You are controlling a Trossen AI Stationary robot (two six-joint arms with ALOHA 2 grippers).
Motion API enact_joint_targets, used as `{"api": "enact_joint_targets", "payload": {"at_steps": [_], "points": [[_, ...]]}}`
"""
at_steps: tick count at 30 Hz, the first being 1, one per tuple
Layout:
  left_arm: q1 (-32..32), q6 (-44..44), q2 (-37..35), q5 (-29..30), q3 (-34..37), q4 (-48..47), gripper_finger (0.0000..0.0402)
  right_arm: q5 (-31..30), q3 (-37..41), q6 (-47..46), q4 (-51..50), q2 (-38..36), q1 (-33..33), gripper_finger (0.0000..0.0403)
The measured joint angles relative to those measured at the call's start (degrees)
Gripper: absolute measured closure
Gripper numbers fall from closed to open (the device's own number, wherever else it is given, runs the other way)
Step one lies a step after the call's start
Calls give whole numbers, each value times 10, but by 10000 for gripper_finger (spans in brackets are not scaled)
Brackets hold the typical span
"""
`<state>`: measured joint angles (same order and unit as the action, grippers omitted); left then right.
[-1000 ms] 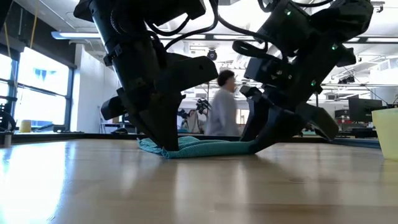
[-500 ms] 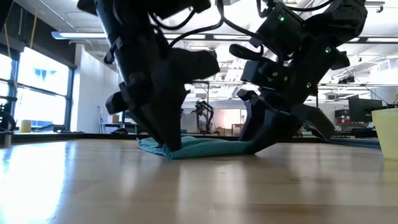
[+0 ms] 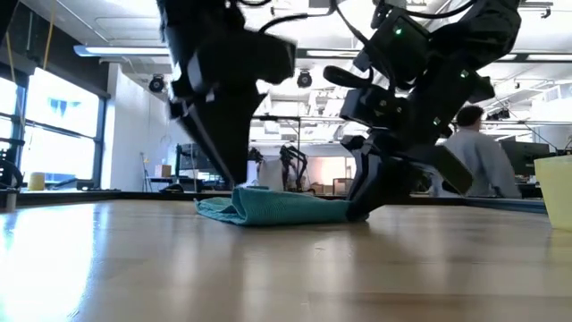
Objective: Roll microfiber towels into tight, uniform cylinder then place into a basket
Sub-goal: Roll the blue microfiber cloth
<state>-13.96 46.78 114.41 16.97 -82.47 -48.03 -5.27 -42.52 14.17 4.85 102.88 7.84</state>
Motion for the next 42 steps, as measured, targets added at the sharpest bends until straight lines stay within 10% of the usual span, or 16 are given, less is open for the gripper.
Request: {"api": "enact_joint_targets", "payload": {"at_steps": [15,34,42], "points": [[-53,-154,17,126,-24,122,243,395,5,-338,-37,-17,-106,400],[-36,-149,107,138,-25,138,250,397,3,-333,-60,-19,-116,399],[-36,-106,106,134,-21,129,361,399,3,-259,-56,-20,-116,365]]}}
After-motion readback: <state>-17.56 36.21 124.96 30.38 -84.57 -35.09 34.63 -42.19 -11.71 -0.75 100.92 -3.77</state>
